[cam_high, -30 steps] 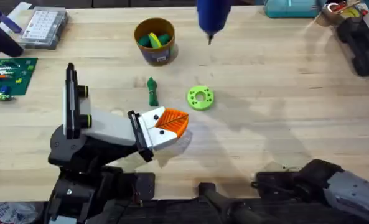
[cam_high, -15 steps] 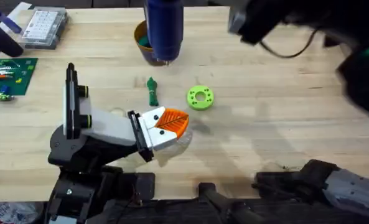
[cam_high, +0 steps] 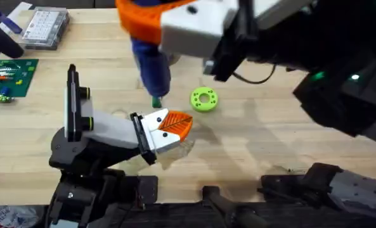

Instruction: Pick up the gripper from the table and insert it into the empty holder that is missing its gripper. Then pick up a screw, insert it into the mounting hole, and use the screwdriver to tighten it. Finally, clean up the table by picking up the vegetable and placing it into the bucket.

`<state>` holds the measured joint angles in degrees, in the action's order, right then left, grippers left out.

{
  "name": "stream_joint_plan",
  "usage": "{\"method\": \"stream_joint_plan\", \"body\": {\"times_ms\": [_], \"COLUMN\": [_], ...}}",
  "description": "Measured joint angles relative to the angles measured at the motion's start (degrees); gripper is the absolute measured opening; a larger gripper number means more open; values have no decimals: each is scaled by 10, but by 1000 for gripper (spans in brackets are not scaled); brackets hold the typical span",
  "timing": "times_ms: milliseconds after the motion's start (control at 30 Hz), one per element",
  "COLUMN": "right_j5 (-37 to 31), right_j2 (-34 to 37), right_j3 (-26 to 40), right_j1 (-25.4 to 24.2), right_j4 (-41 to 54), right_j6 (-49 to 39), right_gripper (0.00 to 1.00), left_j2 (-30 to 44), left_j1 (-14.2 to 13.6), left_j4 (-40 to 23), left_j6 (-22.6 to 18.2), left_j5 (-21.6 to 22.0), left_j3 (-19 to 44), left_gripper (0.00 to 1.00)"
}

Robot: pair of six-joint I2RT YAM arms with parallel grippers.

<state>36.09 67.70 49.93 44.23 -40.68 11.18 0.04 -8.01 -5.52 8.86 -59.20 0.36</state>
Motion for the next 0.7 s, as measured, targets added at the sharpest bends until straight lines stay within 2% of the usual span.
{"method": "stream_joint_plan", "body": {"times_ms": [233, 700], "right_j5": [0, 12], "right_j2": [35, 47], "right_j3": [0, 0], "right_j1": [23, 36], "right_j4": [-10, -8], "right_j6": [0, 2], "right_gripper": [26, 21], "left_j2": [0, 0], "left_j1": [0, 0], "left_j4": [0, 0], "left_j6": [0, 0], "left_j5": [0, 0], "left_j3": [0, 0], "left_gripper": [16, 16]}}
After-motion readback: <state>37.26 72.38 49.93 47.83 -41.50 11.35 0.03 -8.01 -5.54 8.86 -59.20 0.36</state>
